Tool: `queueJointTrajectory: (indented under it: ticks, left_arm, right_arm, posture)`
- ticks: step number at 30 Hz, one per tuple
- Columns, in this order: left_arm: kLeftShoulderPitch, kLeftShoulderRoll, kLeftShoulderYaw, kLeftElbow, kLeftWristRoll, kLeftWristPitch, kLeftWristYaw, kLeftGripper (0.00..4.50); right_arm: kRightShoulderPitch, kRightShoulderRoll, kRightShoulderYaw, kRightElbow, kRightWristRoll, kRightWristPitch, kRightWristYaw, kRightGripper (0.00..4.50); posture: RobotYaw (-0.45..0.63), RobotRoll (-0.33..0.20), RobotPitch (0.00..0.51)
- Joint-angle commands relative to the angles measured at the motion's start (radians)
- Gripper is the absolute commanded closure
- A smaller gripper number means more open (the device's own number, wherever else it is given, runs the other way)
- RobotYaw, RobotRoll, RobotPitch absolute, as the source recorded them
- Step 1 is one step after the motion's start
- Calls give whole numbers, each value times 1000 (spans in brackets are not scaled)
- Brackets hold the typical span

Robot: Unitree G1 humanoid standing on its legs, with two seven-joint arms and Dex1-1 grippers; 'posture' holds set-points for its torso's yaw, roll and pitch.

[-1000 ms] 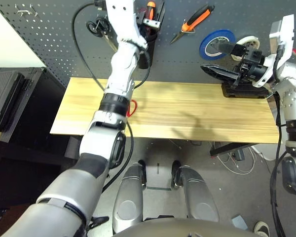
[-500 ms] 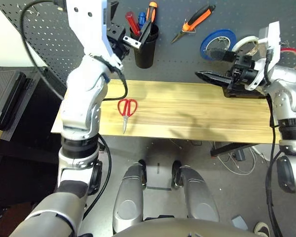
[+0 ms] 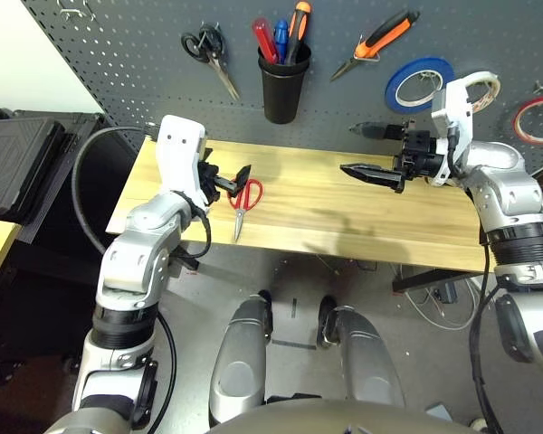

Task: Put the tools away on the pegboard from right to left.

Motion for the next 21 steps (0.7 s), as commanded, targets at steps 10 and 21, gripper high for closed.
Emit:
queueJointTrajectory:
  ticks: [10,21]
  left_arm:
    - [-99,-51,16,540,76,-266,46,9]
    - [-198,-51,99,843,79,-398,124,9]
  right_arm:
    - [92,44,116,-5,-121,-52,-58,0]
    - [141,42,123,-48,-134,-41,-59,0]
  posture:
    - [30,0,339]
    - [10,0,372]
